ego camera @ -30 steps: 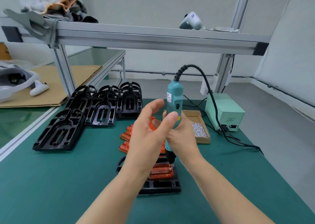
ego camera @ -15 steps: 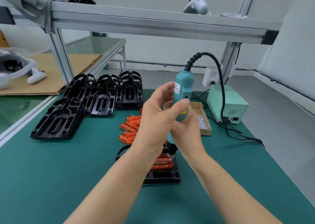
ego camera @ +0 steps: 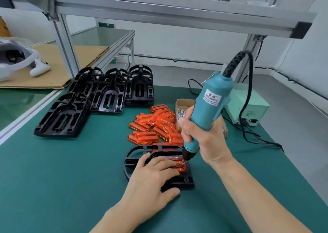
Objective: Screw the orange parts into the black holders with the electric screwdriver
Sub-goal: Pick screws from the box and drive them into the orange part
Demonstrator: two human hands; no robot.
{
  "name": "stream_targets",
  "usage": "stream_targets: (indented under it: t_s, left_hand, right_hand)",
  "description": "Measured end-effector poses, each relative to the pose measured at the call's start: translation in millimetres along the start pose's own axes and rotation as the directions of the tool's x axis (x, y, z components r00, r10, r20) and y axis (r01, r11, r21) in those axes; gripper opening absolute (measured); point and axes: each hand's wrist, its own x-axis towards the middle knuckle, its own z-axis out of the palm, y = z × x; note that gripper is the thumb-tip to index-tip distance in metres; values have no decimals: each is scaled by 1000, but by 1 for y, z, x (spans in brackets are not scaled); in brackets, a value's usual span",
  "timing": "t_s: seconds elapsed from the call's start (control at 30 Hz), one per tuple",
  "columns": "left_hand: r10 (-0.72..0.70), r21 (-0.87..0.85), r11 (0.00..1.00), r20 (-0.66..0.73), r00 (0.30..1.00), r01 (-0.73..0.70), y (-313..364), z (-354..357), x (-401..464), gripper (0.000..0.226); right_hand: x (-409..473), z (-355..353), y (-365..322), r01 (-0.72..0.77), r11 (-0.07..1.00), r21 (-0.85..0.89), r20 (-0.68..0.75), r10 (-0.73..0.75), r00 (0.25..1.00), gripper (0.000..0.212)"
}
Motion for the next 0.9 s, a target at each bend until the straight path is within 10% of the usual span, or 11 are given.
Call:
stream_targets:
  t_s: [0.2,0.43,0.63,0.9]
  left_hand:
    - [4,-4,1000,-34,999,-4,-2,2,0,41]
    - [-22,-20,1000,9,1000,22,0,2,2,39]
    - [20,-139,990,-65,998,-29,8,-13,18,56]
    - [-149,-211,970,-141,979,118,3,-44,141,17]
  right_hand:
    - [0,-2,-6,-45,997,65,63,41,997,13]
    - [34,-39,-58,77,939,336,-275,19,961,21]
    - [24,-59,-56,149,949,279,-500,11,866,18]
    - [12,-60,-37,205,964,171,-690,-31,723,20]
